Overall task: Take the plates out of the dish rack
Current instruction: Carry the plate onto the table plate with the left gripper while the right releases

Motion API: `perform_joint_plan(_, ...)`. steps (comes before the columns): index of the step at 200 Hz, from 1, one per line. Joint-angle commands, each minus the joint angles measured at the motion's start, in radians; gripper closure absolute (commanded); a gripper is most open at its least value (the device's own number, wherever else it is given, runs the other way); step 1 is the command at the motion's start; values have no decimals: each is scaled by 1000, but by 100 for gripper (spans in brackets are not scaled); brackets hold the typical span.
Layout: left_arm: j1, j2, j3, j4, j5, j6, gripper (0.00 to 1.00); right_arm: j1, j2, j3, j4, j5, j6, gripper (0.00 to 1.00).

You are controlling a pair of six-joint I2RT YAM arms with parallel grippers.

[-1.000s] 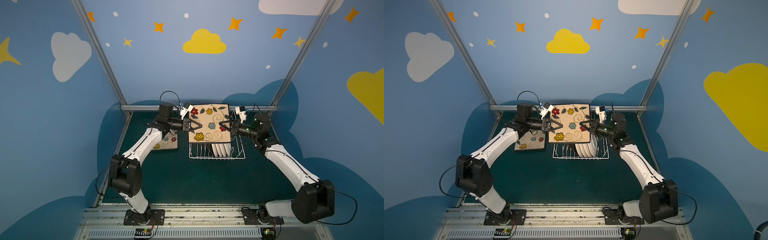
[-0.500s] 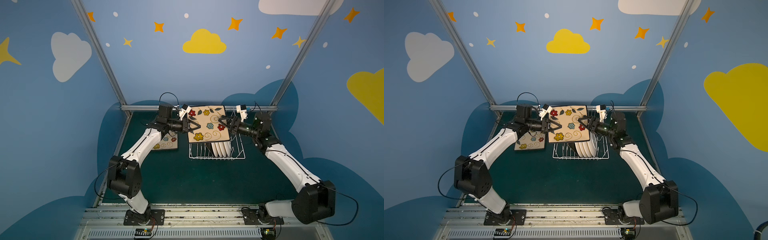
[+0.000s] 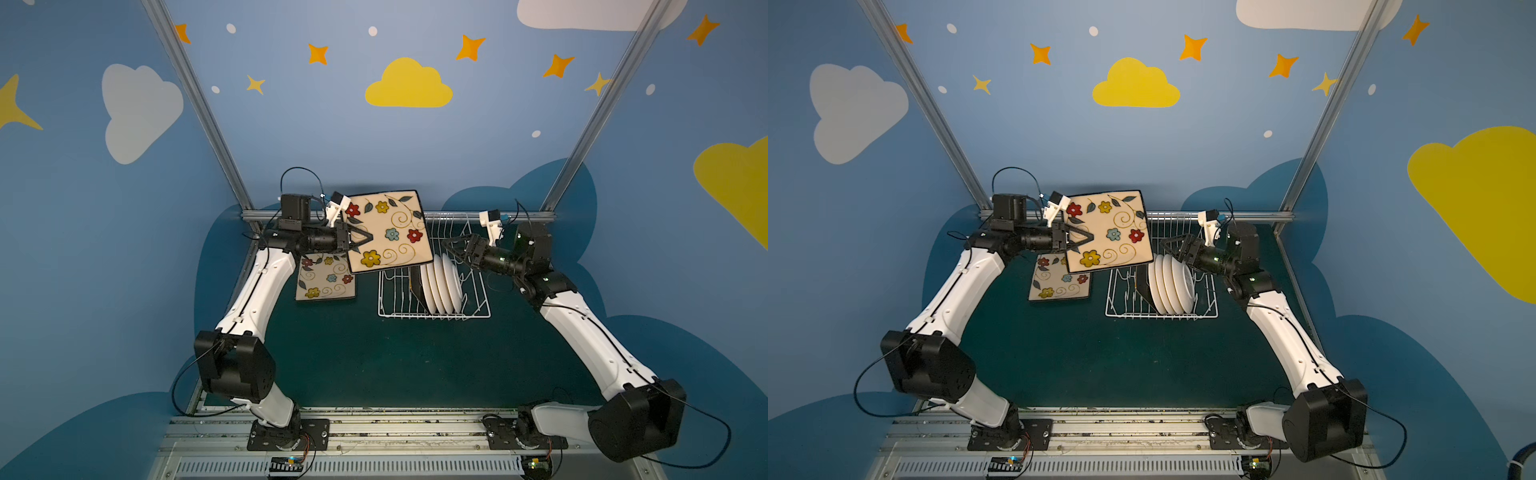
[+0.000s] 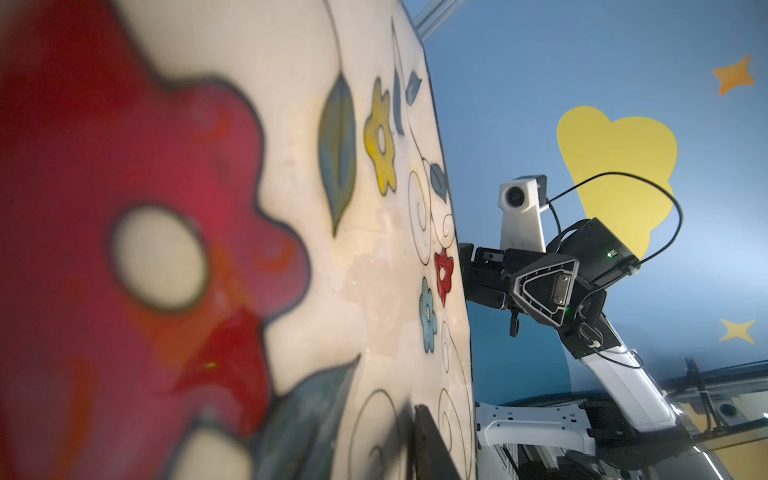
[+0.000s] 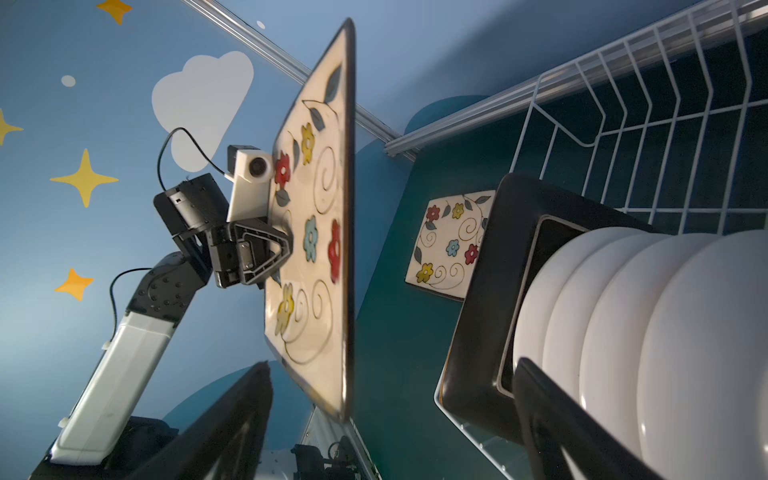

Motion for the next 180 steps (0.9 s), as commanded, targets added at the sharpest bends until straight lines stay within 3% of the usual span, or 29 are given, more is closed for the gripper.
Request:
perform_joint_plan(1, 71, -86, 109, -107, 59, 174, 97, -2, -52, 40, -84, 3, -119, 10)
perform_joint_plan(20, 122, -93, 160, -230, -12, 291, 97, -3, -66, 69, -146, 11, -181, 10)
perform_joint_plan(60, 229, -51, 248, -422, -69, 419, 97, 4, -69, 109, -207, 5, -256, 10)
perform_joint_plan(120, 268, 19, 216, -526, -287, 540, 97, 35, -54, 141, -317, 17, -366, 10)
perform_joint_plan(180, 292, 166, 222, -544, -280, 608, 97, 52, -20, 156, -349, 20, -393, 10)
